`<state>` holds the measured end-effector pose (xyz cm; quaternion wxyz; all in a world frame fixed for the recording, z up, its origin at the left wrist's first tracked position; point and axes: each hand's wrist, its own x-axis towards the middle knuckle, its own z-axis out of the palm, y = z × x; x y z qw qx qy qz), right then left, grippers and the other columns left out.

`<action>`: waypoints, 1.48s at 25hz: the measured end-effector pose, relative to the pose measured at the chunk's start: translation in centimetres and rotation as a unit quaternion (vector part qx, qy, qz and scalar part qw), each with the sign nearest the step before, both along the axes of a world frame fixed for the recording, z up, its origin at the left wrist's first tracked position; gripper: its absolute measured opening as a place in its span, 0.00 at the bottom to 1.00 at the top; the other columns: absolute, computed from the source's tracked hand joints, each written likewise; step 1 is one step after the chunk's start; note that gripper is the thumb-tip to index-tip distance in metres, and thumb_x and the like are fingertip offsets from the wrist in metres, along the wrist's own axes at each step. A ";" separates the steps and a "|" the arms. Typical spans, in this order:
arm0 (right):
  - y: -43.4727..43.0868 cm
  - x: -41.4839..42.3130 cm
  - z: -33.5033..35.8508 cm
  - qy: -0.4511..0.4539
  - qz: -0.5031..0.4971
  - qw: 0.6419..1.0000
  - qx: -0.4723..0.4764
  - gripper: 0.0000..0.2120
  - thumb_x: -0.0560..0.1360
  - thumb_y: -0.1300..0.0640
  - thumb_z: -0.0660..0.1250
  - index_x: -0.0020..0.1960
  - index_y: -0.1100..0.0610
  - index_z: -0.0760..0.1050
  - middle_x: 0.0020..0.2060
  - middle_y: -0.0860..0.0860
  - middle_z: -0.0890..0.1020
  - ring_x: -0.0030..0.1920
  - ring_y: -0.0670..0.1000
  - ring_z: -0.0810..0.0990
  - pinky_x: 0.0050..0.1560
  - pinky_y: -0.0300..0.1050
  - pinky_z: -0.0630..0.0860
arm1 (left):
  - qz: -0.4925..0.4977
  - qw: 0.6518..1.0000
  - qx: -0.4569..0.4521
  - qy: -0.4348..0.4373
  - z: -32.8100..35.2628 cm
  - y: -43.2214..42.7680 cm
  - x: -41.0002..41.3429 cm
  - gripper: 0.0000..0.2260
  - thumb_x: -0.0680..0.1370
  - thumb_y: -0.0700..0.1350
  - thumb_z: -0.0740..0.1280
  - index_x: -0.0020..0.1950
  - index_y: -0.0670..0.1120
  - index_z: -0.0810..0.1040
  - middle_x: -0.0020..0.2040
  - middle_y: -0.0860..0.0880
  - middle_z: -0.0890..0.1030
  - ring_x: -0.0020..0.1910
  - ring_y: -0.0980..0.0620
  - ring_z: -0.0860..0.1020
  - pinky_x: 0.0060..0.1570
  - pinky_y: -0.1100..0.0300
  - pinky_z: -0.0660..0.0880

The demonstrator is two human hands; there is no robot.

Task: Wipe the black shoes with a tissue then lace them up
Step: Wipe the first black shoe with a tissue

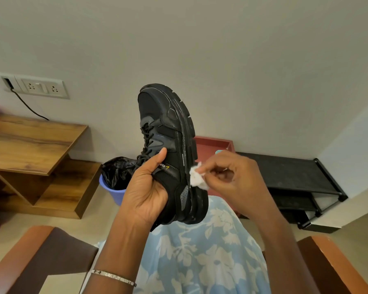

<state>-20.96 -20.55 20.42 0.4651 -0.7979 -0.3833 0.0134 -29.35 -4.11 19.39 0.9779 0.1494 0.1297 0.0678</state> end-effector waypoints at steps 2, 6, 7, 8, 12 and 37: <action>-1.5 -0.3 0.5 0.024 0.038 0.996 -0.078 0.11 0.72 0.65 0.75 0.45 0.48 0.87 0.42 0.41 0.84 0.44 0.46 0.82 0.45 0.40 0.81 | 0.005 1.000 0.010 0.007 0.2 0.1 -0.1 0.13 0.79 0.40 0.64 0.48 0.35 0.86 0.60 0.34 0.81 0.59 0.38 0.81 0.55 0.35 0.77; -0.5 0.5 1.5 0.017 0.016 0.999 -0.032 0.08 0.71 0.62 0.77 0.45 0.49 0.87 0.40 0.41 0.84 0.41 0.46 0.82 0.40 0.35 0.78 | -0.020 1.000 -0.008 0.004 0.0 -0.4 0.1 0.14 0.80 0.41 0.63 0.54 0.33 0.84 0.61 0.32 0.80 0.59 0.36 0.81 0.54 0.34 0.75; 0.5 0.8 1.4 0.011 -0.010 1.000 0.010 0.07 0.71 0.60 0.78 0.45 0.49 0.86 0.40 0.42 0.84 0.40 0.46 0.82 0.39 0.34 0.78 | -0.025 1.000 -0.009 -0.001 0.0 -0.6 0.1 0.14 0.80 0.41 0.62 0.56 0.33 0.83 0.61 0.32 0.80 0.59 0.36 0.81 0.56 0.34 0.75; 1.5 0.9 1.4 -0.003 -0.038 0.998 0.047 0.06 0.71 0.59 0.78 0.47 0.50 0.86 0.41 0.43 0.84 0.41 0.46 0.82 0.40 0.35 0.78 | -0.025 1.000 -0.007 -0.004 0.1 -0.6 0.2 0.14 0.80 0.41 0.62 0.55 0.33 0.83 0.61 0.33 0.80 0.58 0.37 0.82 0.57 0.35 0.75; 2.4 0.2 0.8 -0.059 -0.026 0.995 0.074 0.07 0.74 0.62 0.74 0.50 0.54 0.83 0.46 0.46 0.82 0.46 0.49 0.81 0.43 0.36 0.78 | -0.023 1.000 -0.006 -0.014 0.2 -0.2 0.0 0.15 0.80 0.42 0.61 0.51 0.34 0.85 0.60 0.35 0.82 0.58 0.39 0.82 0.57 0.35 0.74; 1.9 -4.7 -1.7 -0.046 -0.010 0.995 0.086 0.07 0.73 0.62 0.76 0.49 0.56 0.81 0.44 0.45 0.83 0.44 0.47 0.84 0.41 0.41 0.83 | 0.028 0.999 -0.040 -0.016 -0.6 0.6 0.3 0.15 0.77 0.45 0.65 0.51 0.35 0.85 0.58 0.35 0.83 0.55 0.38 0.83 0.52 0.34 0.77</action>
